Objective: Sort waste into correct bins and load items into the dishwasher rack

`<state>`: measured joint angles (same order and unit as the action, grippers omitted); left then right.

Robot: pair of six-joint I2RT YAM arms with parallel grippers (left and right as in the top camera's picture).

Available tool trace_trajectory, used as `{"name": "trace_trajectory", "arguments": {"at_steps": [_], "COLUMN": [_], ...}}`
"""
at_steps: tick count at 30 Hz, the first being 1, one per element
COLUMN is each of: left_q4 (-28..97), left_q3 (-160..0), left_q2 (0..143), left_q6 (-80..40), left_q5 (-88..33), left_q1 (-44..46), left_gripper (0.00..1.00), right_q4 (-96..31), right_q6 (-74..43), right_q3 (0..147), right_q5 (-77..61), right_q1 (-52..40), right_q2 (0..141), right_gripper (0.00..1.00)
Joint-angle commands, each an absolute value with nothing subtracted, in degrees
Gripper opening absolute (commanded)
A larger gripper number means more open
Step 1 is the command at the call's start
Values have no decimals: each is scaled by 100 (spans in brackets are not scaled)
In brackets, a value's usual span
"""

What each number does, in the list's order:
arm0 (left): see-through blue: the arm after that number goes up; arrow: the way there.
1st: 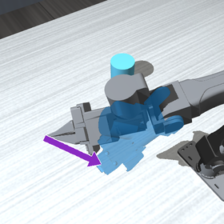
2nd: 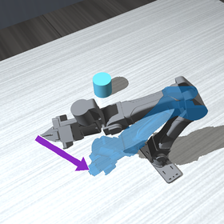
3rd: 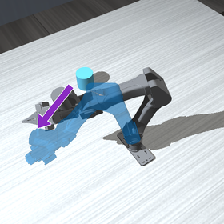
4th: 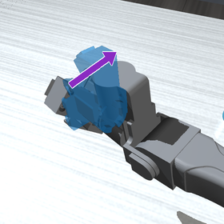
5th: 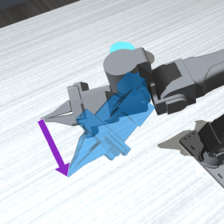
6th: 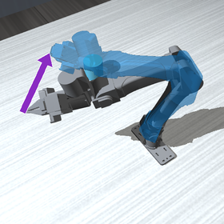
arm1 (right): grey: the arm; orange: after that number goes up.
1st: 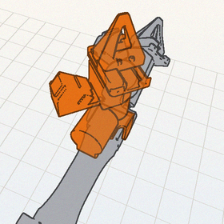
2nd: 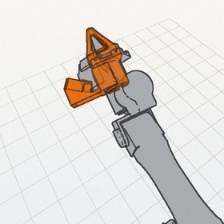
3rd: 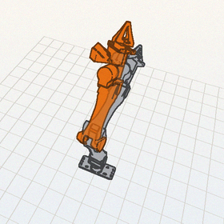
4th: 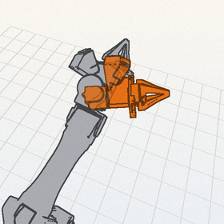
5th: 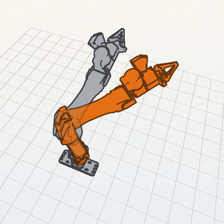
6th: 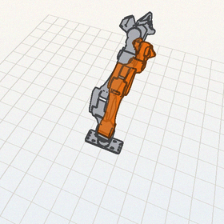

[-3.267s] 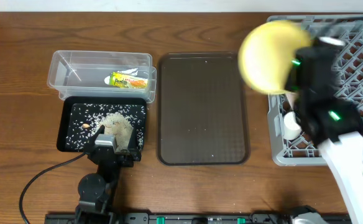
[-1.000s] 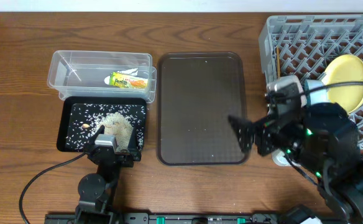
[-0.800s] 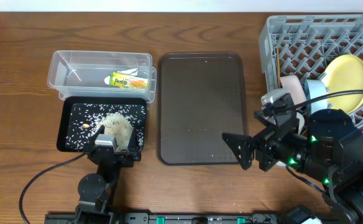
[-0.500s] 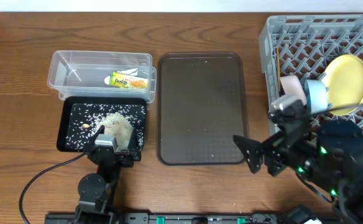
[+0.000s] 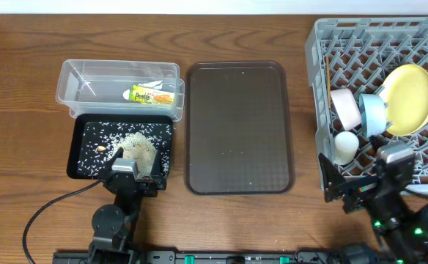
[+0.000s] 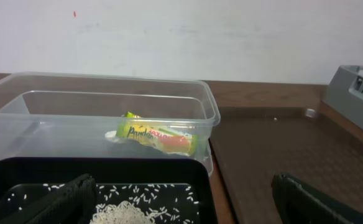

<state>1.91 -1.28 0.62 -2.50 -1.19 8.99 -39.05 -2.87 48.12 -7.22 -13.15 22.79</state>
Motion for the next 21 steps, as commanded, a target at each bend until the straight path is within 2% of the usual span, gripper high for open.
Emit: {"name": "trace_trajectory", "arguments": {"at_steps": [1,12,21], "left_q4": [399,399,399], "left_q3": [-23,-23,-23], "left_q2": [23,23,23], "left_q6": [-152,-150,-152], "left_q5": [-67,-67,-67], "left_q1": [869,869,869], "left_gripper": [92,93,92], "right_q4": [-3575,-1828,-333], "right_q6": [-165,-165,-165], "right_q3": [3852,1111,49], "right_q5": [-718,-1227,-1229], "right_q1": [-1232,-1238,-1238], "right_q2": [1682,97,27], "right_gripper": [99,99,99]}}
